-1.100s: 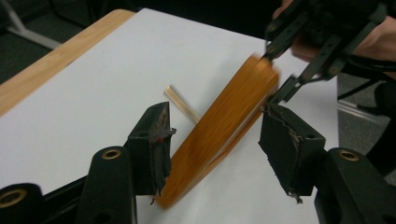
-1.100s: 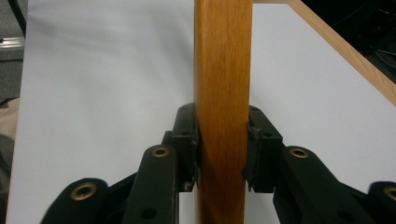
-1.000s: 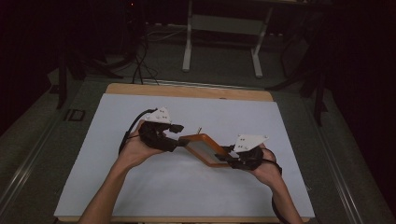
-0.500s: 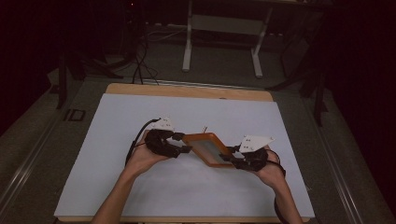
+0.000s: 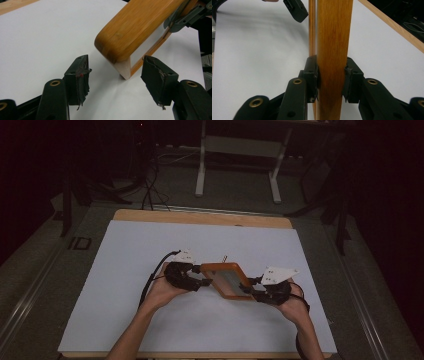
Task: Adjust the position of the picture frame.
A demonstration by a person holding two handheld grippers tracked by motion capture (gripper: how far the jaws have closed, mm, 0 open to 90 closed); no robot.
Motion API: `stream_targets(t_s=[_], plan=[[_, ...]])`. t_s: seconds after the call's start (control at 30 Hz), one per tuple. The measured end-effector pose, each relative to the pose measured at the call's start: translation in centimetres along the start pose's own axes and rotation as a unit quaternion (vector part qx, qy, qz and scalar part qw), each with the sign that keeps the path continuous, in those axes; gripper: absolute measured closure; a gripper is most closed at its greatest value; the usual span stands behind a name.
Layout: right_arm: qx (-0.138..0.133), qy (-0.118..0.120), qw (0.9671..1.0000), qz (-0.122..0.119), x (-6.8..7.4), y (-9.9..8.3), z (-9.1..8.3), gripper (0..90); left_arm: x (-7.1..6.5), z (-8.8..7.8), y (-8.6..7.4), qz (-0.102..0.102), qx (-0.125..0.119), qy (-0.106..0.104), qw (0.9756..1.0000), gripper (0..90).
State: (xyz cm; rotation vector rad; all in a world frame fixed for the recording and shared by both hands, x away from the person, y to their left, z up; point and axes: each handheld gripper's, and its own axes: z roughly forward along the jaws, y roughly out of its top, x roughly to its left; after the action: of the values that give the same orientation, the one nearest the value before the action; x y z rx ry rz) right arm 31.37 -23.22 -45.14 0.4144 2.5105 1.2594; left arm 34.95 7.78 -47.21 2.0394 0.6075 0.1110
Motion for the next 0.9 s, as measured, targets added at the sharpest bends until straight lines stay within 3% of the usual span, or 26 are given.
stream_targets(t_s=[0.37,0.63,0.9], plan=[[0.004,-0.009,0.9999,0.007,-0.3,-0.8,-0.4,68.5,-0.5,2.2,0.2,0.008,0.011,-0.012,0.9998,44.5],[0.005,-0.016,0.9998,0.011,-0.5,-1.0,-0.4,68.3,-0.8,2.3,0.3,0.014,-0.001,-0.017,0.9998,53.1],[0.006,-0.018,0.9997,0.014,-0.7,-1.4,-0.5,67.9,-1.3,3.3,0.4,0.024,0.004,-0.021,0.9995,56.6]])
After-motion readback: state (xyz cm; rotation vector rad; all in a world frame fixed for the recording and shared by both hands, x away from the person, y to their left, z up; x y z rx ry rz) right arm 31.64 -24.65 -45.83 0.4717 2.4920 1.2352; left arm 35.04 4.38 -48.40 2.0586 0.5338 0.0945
